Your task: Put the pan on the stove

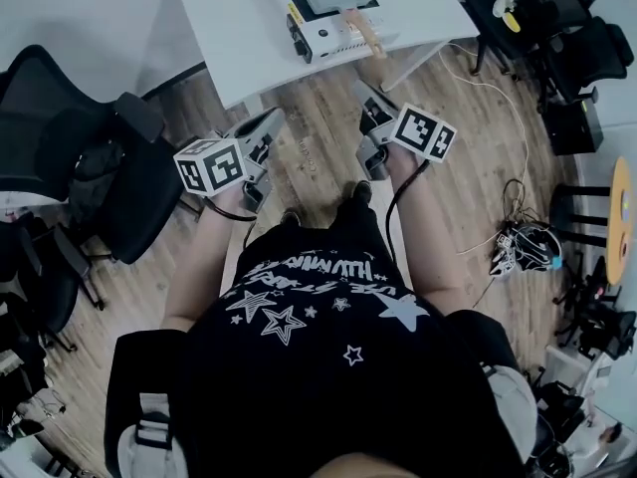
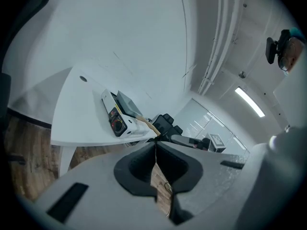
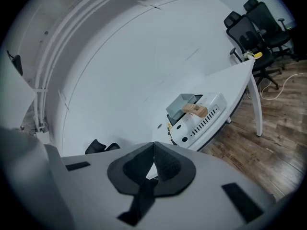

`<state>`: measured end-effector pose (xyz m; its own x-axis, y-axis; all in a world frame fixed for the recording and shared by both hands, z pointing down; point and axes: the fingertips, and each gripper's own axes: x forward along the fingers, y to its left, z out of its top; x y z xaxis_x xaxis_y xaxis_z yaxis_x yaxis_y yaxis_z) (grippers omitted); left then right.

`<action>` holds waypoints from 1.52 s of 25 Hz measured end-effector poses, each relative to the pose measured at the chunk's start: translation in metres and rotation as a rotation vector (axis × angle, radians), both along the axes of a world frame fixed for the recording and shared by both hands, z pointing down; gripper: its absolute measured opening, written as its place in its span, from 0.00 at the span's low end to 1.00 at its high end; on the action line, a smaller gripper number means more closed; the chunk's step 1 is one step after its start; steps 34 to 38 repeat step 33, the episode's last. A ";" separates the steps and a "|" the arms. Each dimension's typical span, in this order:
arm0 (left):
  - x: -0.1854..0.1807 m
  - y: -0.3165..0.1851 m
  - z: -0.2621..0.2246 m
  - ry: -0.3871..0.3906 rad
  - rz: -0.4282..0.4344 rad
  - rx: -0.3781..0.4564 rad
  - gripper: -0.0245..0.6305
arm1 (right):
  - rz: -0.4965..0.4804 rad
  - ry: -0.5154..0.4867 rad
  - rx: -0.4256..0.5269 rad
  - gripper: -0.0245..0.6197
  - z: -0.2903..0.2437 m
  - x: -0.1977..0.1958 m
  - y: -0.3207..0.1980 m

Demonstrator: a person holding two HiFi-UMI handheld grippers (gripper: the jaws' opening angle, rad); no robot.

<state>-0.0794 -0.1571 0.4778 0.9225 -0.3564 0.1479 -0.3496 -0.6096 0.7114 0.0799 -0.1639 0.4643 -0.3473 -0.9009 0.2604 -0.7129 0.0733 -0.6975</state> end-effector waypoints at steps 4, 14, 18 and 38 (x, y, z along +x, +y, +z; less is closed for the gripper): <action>-0.006 0.007 0.004 -0.005 0.020 -0.006 0.05 | 0.003 0.006 -0.033 0.05 0.010 -0.012 0.013; -0.004 0.023 0.025 -0.024 0.054 -0.059 0.05 | 0.043 -0.002 -0.125 0.05 0.050 -0.017 0.035; 0.002 0.030 0.032 -0.031 0.067 -0.073 0.05 | 0.048 -0.006 -0.146 0.05 0.061 -0.015 0.048; -0.007 0.091 0.010 -0.061 0.046 -0.012 0.05 | 0.009 0.005 -0.126 0.05 0.047 -0.028 0.104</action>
